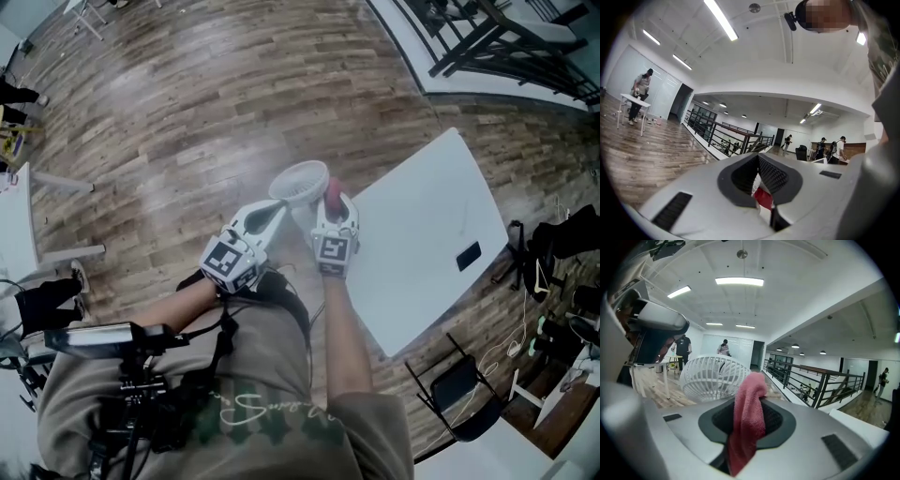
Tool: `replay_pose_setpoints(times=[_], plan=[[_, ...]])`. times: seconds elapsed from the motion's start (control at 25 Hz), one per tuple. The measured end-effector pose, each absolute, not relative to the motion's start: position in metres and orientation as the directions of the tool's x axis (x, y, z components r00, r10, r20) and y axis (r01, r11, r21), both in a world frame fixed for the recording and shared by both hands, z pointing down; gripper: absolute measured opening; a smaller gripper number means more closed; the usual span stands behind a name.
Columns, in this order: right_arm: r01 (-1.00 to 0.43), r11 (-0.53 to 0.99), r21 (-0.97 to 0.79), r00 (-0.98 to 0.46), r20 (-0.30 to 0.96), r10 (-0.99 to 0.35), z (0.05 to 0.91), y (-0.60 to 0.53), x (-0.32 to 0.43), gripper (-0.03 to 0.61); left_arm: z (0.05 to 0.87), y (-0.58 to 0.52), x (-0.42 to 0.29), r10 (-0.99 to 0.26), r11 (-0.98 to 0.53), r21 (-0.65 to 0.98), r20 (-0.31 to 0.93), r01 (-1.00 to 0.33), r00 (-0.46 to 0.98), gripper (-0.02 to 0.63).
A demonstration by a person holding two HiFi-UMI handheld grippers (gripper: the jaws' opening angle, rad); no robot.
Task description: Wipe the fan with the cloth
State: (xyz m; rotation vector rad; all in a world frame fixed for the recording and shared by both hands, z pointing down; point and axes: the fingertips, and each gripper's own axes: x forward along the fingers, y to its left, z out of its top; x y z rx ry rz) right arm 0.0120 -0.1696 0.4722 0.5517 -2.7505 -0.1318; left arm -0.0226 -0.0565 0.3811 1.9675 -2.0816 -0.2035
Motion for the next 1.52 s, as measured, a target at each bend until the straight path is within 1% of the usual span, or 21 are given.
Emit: replay_pose_setpoints(times=[0.16, 0.44, 0.56, 0.72, 0.92, 1.04, 1.16, 1.4, 1.52], plan=[[-0.371, 0.915, 0.16, -0.872, 0.278, -0.402, 0.469, -0.158, 0.019, 0.11, 0.384, -0.048, -0.015, -0.997, 0.034, 0.272, 0.078, -0.962, -0.013, 0.018], [-0.398, 0.912, 0.105, -0.876, 0.252, -0.411, 0.453, -0.124, 0.027, 0.11, 0.366, -0.029, -0.012, -0.998, -0.014, 0.268, 0.053, -0.963, 0.03, 0.018], [-0.399, 0.913, 0.089, -0.885, 0.222, -0.409, 0.449, -0.114, 0.029, 0.11, 0.365, -0.027, -0.012, -0.997, -0.032, 0.27, 0.053, -0.962, 0.048, 0.018], [-0.405, 0.912, 0.066, -0.9, 0.149, -0.41, 0.427, -0.095, 0.036, 0.11, 0.361, -0.027, -0.013, -0.996, -0.055, 0.279, 0.05, -0.959, 0.072, 0.018], [-0.376, 0.927, -0.002, -0.92, 0.119, -0.373, 0.399, -0.067, 0.04, 0.112, 0.361, -0.029, -0.014, -0.993, -0.084, 0.286, 0.054, -0.954, 0.104, 0.018], [-0.361, 0.933, 0.011, -0.93, 0.078, -0.36, 0.388, -0.068, 0.036, 0.112, 0.36, -0.032, -0.01, -0.991, -0.102, 0.294, 0.055, -0.951, 0.123, 0.018], [-0.384, 0.923, 0.012, -0.922, 0.056, -0.384, 0.379, -0.079, 0.031, 0.112, 0.358, -0.036, -0.009, -0.99, -0.119, 0.29, 0.042, -0.95, 0.137, 0.018], [-0.424, 0.906, 0.005, -0.903, 0.076, -0.423, 0.377, -0.096, 0.023, 0.114, 0.354, -0.04, -0.016, -0.991, -0.112, 0.288, 0.039, -0.951, 0.128, 0.018], [-0.43, 0.903, 0.018, -0.901, 0.057, -0.43, 0.376, -0.104, 0.023, 0.115, 0.354, -0.043, -0.019, -0.992, -0.101, 0.293, 0.042, -0.951, 0.118, 0.018]])
